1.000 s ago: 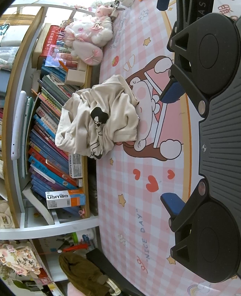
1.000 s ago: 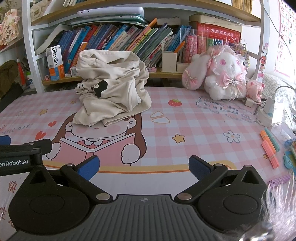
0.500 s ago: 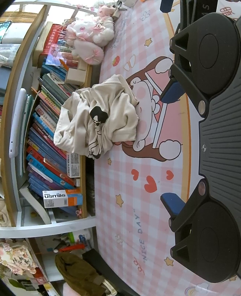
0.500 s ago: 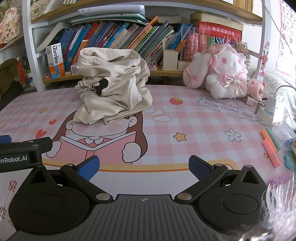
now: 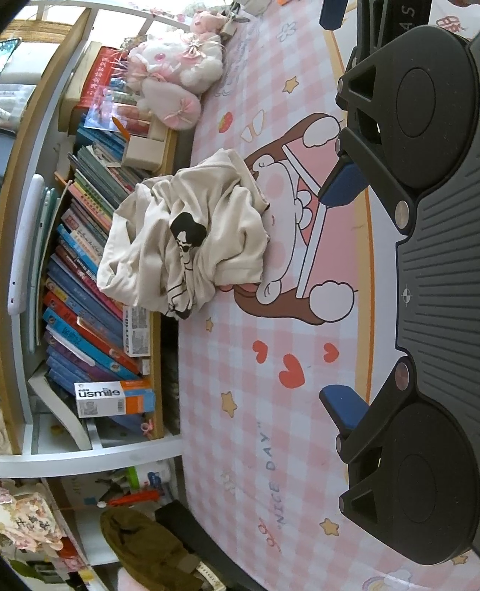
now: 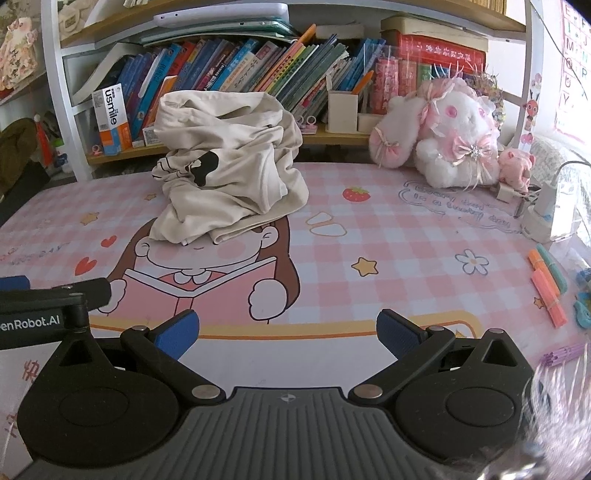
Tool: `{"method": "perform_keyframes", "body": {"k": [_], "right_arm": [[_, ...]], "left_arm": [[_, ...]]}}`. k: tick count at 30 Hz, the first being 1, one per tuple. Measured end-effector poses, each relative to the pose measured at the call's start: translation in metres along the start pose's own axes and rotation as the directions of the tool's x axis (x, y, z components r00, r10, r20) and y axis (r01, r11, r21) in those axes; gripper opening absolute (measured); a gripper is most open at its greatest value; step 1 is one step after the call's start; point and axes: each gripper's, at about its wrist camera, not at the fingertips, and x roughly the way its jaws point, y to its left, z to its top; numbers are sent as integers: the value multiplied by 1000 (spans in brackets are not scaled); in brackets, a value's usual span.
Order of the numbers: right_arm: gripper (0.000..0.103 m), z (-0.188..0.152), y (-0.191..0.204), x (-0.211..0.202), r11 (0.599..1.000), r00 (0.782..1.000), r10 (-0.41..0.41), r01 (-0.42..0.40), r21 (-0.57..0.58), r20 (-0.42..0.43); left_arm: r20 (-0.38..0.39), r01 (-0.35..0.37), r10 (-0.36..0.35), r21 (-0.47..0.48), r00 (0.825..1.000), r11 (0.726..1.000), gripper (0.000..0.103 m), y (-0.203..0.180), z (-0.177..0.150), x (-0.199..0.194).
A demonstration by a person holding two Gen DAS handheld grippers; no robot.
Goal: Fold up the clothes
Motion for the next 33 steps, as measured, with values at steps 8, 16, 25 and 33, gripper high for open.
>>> {"method": "perform_keyframes", "body": {"k": [8, 16, 25, 33], "right_arm": [[101, 0, 3, 1, 1000, 1000, 0, 0, -14, -14], [101, -1, 8, 4, 999, 999, 17, -19, -37, -35], [101, 1, 5, 5, 999, 999, 26, -26, -18, -32], [101, 5, 0, 9, 1000, 999, 15, -15, -9, -28]], "left_arm": [[-22, -2, 1, -11, 1000, 1000, 102, 2, -1, 3], [-1, 7, -7, -25, 1000, 1000, 102, 1, -2, -1], [9, 17, -17, -62, 1000, 998, 103, 6, 4, -2], [-1, -21, 21, -70, 1000, 997, 103, 13, 6, 3]]}}
